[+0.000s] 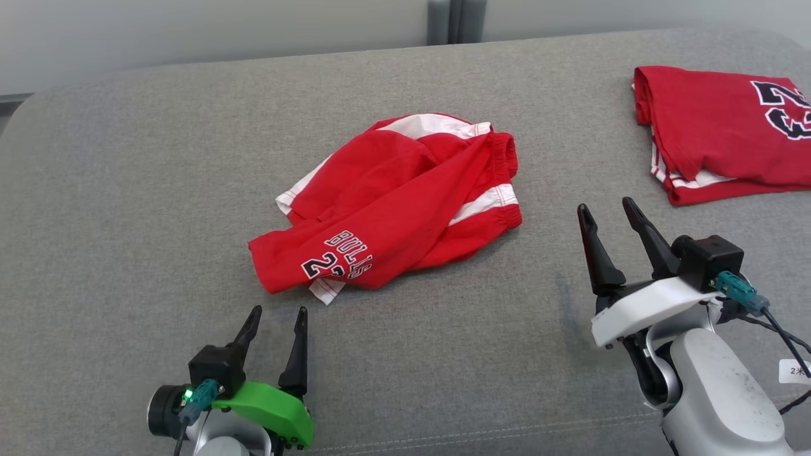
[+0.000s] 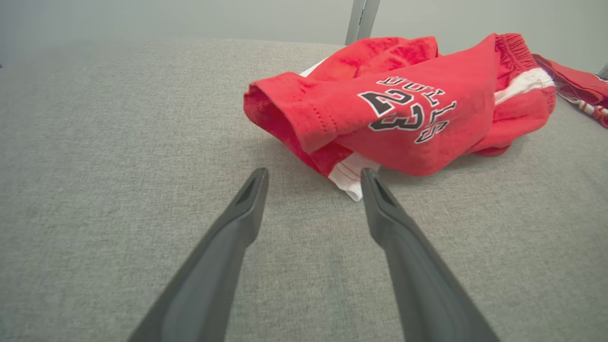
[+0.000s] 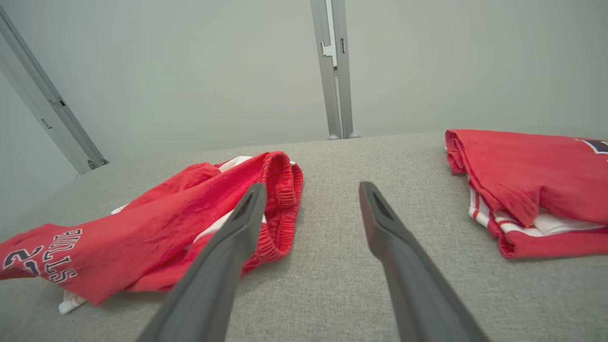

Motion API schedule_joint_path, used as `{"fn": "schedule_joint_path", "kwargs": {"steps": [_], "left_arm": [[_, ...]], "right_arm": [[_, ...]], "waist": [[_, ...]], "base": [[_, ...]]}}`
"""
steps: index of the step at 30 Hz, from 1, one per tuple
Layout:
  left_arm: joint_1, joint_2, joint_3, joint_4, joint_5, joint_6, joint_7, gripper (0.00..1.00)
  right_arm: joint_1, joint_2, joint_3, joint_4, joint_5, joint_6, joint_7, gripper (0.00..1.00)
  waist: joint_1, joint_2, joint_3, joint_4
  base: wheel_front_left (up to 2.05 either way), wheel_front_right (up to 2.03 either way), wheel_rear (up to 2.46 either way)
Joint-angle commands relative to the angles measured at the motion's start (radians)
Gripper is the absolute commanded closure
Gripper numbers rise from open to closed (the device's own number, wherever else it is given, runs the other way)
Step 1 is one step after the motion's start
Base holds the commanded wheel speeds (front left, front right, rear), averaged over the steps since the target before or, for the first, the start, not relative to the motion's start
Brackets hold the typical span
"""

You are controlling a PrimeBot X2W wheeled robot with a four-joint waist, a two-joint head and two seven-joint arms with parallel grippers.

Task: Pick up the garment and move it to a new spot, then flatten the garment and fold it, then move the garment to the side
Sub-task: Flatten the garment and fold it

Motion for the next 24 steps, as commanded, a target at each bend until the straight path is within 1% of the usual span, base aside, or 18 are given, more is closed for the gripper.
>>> {"fn": "schedule_joint_path", "kwargs": {"steps": [1,8,16,23,24], "left_arm": [[-0.025,0.003,-0.005,0.018,0.002,-0.003,0.0,0.0],[-0.081,0.003,-0.009,0.092,-0.002,-0.009,0.0,0.0],[-0.135,0.003,0.003,0.198,0.013,-0.011,0.0,0.0],[-0.178,0.003,-0.003,0.253,-0.001,-0.019,0.0,0.0],[-0.184,0.003,-0.007,0.264,-0.007,-0.019,0.0,0.09]], "right_arm": [[-0.007,0.002,0.0,-0.006,-0.009,0.0,-0.003,0.0],[-0.006,0.005,-0.013,-0.017,-0.017,0.0,-0.003,0.0],[-0.014,0.018,-0.01,-0.021,-0.026,0.0,-0.003,0.0],[-0.024,0.018,-0.002,-0.018,-0.028,0.0,-0.003,0.0],[-0.025,0.017,-0.001,-0.017,-0.027,0.0,-0.003,0.0]], "waist": [[0.0,-0.0001,0.025,-0.046],[0.0,-0.0001,0.049,-0.093],[0.0,-0.0001,0.064,-0.103],[0.0,-0.0001,0.076,-0.103],[0.0,-0.0001,0.077,-0.104]], "base": [[0.0,0.0,0.0],[0.0,0.0,0.0],[0.0,0.0,0.0],[0.0,0.0,0.0],[0.0,0.0,0.0]]}}
